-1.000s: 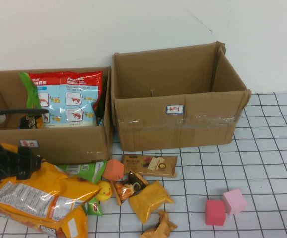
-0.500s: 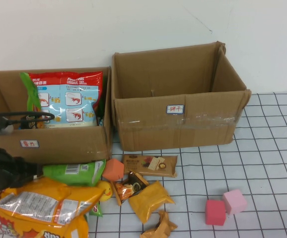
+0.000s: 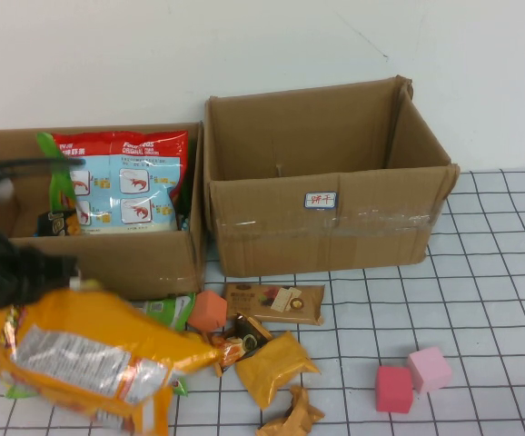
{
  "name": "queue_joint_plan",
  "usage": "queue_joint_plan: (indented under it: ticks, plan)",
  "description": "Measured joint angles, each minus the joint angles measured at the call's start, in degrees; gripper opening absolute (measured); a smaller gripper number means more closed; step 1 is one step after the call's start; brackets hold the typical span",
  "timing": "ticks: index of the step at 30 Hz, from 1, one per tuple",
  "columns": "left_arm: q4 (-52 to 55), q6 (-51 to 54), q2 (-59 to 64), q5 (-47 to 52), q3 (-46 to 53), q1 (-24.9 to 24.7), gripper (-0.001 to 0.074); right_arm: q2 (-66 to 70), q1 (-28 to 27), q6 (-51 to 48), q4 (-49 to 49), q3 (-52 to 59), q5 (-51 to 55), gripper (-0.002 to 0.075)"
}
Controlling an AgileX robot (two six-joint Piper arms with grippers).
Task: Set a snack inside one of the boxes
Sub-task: Pick up the potato chip, then place the potato chip in the potato chip box
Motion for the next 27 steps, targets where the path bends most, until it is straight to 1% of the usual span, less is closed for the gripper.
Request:
queue_joint_plan:
  ticks: [8,16,23,27]
  plan:
    - [-0.72,0.50,-6.92,4.40,-6.84,0.00,0.0001,0.00,0.00,0.00,0.00,0.00,0.00,-0.0001]
    - [-2.06,0.50,-8.18,5.76,-16.93,0.00,0.0001,0.00,0.00,0.00,0.00,0.00,0.00,-0.0001]
    - [-2.66,0.50,-7.47,-1.41,-24.05,0.00,0.0001,0.00,0.00,0.00,0.00,0.00,0.00,-0.0001]
    - [-2.66,0.50,-4.29,-3.81,-27.42,0.65,0.0001,0.00,0.00,0.00,0.00,0.00,0.00,-0.0001]
